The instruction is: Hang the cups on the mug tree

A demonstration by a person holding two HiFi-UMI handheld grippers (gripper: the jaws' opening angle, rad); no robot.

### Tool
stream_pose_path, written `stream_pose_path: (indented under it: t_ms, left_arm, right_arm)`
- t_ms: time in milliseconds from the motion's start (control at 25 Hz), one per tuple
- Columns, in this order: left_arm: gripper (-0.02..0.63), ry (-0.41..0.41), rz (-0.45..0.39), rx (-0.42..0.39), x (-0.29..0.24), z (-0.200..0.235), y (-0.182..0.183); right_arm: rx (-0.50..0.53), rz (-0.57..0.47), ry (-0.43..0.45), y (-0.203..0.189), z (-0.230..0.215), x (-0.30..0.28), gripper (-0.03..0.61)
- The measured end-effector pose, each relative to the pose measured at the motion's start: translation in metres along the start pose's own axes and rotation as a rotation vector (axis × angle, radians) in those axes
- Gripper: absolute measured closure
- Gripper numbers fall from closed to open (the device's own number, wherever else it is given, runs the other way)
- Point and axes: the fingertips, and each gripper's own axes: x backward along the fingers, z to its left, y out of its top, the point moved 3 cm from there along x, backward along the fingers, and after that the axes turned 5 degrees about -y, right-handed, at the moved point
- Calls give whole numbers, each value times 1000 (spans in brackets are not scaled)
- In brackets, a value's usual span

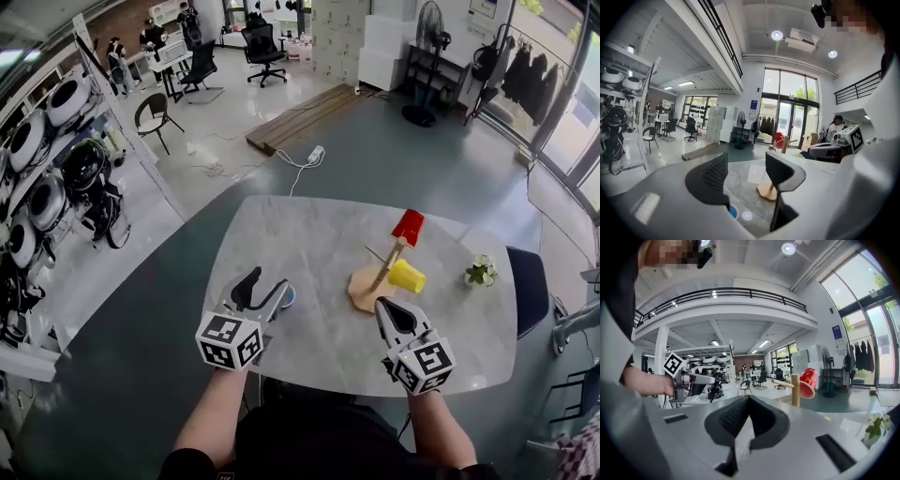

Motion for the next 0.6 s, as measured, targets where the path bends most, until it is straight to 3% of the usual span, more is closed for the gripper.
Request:
stream_pose_path:
  t_ms: [280, 480, 600]
  left_arm:
    - [364, -157, 67, -18, 44, 54, -34]
    - [364, -232, 81, -38, 70, 89, -44]
    - [344, -284, 54, -53, 77, 92, -46]
  right_arm:
    - [-118, -12, -111, 4, 63, -50, 568]
    - [-190, -17, -169, 0, 105, -68, 568]
    - [-183, 14, -183, -6, 121, -67, 568]
